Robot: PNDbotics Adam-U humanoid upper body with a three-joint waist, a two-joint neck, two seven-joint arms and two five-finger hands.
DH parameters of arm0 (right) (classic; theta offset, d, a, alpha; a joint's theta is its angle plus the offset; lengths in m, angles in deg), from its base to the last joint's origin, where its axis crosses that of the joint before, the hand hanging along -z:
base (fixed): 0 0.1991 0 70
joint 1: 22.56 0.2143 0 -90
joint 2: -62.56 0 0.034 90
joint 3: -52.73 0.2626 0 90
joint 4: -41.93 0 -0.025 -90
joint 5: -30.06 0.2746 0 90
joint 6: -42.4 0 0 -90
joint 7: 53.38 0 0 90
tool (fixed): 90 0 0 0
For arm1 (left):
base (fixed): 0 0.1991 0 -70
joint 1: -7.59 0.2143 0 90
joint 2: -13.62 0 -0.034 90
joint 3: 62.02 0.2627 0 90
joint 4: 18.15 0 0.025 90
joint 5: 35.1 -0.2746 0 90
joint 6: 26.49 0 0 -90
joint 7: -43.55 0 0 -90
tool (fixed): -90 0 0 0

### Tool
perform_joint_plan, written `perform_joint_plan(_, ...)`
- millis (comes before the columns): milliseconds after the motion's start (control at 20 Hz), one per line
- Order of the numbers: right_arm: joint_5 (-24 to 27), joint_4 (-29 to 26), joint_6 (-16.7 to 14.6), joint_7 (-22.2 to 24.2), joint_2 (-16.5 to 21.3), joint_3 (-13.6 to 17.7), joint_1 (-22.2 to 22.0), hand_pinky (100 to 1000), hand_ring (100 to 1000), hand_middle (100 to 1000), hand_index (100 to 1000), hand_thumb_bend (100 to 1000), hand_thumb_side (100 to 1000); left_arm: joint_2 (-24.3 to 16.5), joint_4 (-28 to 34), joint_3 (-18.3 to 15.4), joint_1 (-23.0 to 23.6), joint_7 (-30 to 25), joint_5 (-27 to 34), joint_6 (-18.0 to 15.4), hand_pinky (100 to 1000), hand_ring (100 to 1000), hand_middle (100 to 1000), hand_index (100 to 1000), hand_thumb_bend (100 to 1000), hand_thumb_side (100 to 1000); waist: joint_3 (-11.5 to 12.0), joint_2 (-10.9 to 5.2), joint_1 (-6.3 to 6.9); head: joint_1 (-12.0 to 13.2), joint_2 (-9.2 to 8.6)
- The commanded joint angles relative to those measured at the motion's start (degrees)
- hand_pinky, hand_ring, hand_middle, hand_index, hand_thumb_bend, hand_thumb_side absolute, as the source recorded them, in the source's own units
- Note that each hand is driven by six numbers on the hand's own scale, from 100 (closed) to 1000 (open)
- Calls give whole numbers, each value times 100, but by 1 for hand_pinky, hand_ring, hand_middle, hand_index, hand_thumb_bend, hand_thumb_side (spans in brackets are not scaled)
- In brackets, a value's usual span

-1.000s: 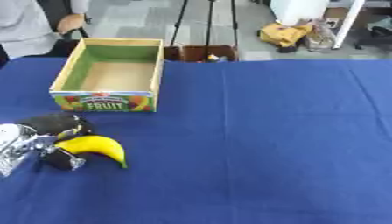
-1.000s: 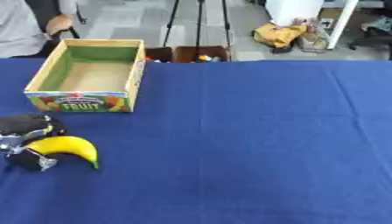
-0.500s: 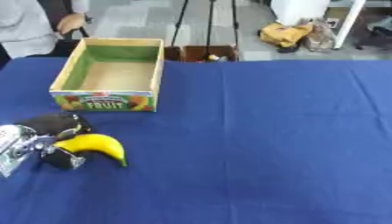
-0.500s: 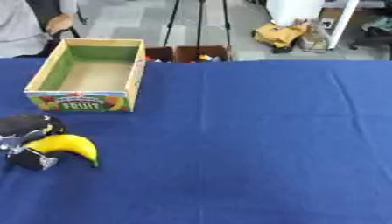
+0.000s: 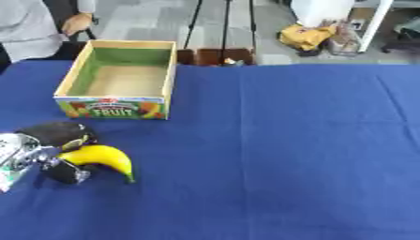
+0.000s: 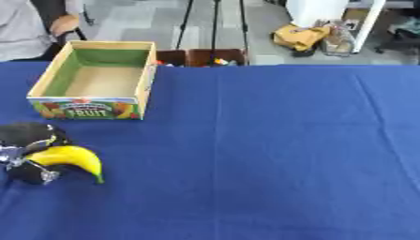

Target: Pick up objects on the table and place them in the box.

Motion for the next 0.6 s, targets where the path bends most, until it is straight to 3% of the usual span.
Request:
perform_joint_plan(50,6,-51,2,-23,148,74,10,793,871,785,832,100,1000,-313,351,-108,-151,-183,36,134,332,620,702,771,100,255,10,-137,25,-16,-58)
perform_joint_plan(600,-10,-51,19,-27,164,84,-50,795,871,784,832,100,1000,-676,1296,-341,-325,-667,-49,468,335,625,715,772,100,249,55,-176,79,-40,-47)
